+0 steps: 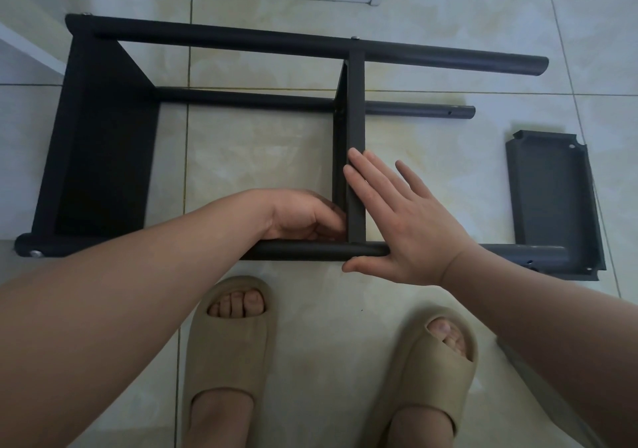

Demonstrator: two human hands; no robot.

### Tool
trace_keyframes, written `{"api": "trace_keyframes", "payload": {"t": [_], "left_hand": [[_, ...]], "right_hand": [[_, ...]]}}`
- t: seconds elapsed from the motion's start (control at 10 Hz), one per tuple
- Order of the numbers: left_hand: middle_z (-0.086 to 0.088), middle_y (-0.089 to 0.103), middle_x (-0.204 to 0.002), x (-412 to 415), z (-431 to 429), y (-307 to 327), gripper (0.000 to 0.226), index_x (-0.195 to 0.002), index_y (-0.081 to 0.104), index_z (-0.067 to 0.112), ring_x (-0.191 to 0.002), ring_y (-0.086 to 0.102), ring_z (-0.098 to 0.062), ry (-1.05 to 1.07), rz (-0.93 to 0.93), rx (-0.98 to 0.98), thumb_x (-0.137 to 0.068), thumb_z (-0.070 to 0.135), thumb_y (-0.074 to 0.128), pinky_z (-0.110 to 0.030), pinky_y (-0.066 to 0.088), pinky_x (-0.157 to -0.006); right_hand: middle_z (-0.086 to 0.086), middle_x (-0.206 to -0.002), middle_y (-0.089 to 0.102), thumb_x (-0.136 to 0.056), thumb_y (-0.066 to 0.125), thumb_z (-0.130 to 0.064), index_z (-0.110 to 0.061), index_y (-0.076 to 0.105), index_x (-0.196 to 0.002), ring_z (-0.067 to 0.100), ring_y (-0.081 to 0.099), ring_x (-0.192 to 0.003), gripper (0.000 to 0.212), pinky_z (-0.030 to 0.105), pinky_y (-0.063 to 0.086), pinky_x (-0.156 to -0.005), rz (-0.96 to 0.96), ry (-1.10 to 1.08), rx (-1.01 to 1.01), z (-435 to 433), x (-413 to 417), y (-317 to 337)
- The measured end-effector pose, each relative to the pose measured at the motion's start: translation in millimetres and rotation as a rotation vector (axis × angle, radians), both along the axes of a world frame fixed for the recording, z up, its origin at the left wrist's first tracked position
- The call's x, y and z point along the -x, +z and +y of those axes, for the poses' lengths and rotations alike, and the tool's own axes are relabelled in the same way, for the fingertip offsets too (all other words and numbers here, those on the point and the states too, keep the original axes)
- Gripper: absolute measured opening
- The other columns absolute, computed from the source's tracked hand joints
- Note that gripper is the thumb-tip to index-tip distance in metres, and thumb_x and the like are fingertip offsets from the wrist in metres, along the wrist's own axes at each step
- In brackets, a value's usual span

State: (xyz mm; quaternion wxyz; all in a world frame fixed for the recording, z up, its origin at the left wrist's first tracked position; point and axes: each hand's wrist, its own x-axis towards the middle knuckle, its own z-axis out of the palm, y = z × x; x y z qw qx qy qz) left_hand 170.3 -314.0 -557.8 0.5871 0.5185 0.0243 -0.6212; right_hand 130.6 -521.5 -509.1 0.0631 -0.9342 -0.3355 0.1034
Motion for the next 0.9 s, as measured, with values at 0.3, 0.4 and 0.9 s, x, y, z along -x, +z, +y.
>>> {"api": "trace_keyframes", "payload": {"t": [0.3,0.4,0.9], "left_hand": [[-0.007,0.07,-0.072,0.2,-0.8,2.3,0.024,-0.071,0.076,0.015,-0.065,0.068,-0.016,0.036,-0.051,-0.065,-0.084,0.001,0.061,-0.024,0.055,-0.061],[-0.008,0.068,-0.07,0.4,-1.4,2.6,0.022,-0.078,0.07,0.008,-0.062,0.068,-0.016,0.059,-0.049,-0.062,-0.088,-0.006,0.057,-0.023,0.055,-0.059],[-0.009,0.068,-0.071,2.0,-4.2,9.2,0.018,-0.081,0.067,0.005,-0.062,0.068,-0.016,0.058,-0.069,-0.099,-0.091,-0.005,0.054,-0.022,0.053,-0.057]], "right_hand": [[0.008,-0.17,0.002,-0.083,0.039,-0.085,-0.006,0.014,-0.161,0.024,0.001,-0.157,0.114,0.055,0.017,-0.124,0.005,0.001,0.004,0.2,-0.1,0.8],[0.009,-0.17,0.003,-0.083,0.04,-0.085,-0.005,0.015,-0.161,0.024,0.003,-0.157,0.114,0.055,0.018,-0.124,-0.002,0.001,-0.002,0.4,0.1,0.6],[0.009,-0.17,0.003,-0.084,0.038,-0.085,-0.005,0.015,-0.161,0.025,0.003,-0.157,0.113,0.056,0.018,-0.124,-0.003,0.005,-0.007,0.1,0.1,-0.9]]}}
